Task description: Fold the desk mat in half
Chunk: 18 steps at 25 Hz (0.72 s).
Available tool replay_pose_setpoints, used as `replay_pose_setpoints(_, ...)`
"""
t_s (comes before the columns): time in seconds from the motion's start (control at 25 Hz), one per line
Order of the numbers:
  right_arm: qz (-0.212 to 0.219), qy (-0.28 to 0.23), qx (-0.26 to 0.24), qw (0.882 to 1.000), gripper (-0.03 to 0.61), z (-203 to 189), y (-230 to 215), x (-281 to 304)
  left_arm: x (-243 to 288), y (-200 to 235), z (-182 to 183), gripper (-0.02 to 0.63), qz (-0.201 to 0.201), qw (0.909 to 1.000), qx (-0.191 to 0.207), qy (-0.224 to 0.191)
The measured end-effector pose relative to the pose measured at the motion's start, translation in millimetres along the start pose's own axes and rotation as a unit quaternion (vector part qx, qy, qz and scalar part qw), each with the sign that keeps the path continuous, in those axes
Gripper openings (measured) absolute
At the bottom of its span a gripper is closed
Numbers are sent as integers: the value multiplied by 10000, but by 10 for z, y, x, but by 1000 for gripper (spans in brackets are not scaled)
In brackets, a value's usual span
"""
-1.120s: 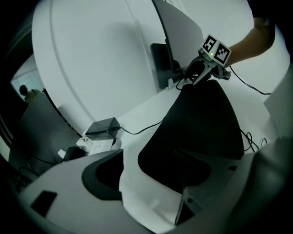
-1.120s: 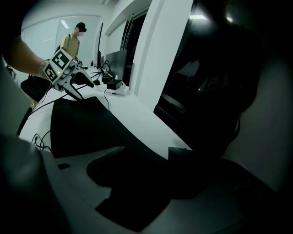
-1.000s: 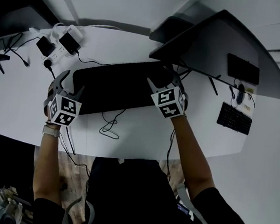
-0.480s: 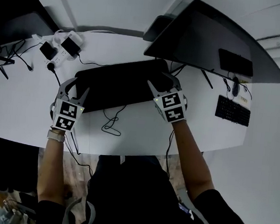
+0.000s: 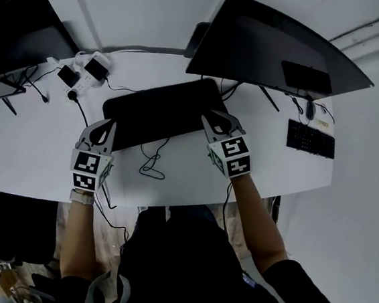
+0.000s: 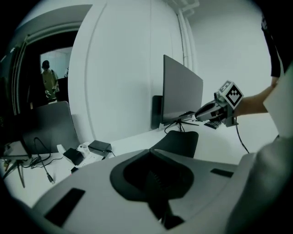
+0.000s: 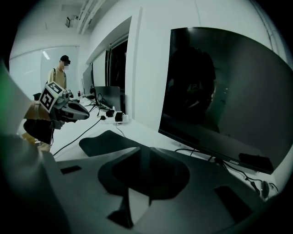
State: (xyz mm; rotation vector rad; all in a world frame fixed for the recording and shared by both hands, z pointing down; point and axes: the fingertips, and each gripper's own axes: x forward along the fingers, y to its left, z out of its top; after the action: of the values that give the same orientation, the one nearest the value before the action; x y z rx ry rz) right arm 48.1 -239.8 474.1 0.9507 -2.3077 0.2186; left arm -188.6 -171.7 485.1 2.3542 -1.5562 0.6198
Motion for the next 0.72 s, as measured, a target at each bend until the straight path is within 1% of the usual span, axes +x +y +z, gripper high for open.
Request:
replay_pose_setpoints(0.08, 27, -118, 93, 9999, 58, 38, 85, -140, -102, -88, 75, 9, -97, 9999, -43, -126)
replay_pose_setpoints(0.2, 15, -282, 151, 9995, 48, 116, 197, -352, -268, -204, 214, 9, -214, 9990, -214, -339)
replay_pose_setpoints(0.28, 9, -372, 160, 9992, 43, 172, 268, -493, -381, -270, 319, 9, -241, 9981, -265, -510)
replay_pose_setpoints(0.4, 23, -554, 200, 9983, 41, 237, 387, -709, -561, -387, 405, 9, -280, 9971, -309, -631)
replay_pose_setpoints(0.56, 35, -845, 207, 9962, 40, 331, 579, -1004, -842, -532, 493, 8, -365, 9944, -487, -866)
replay_pose_setpoints(0.72, 100, -1061, 143, 9942, 40, 425, 779, -1275, -1113, -650, 615, 8, -410, 9924, -428, -1074)
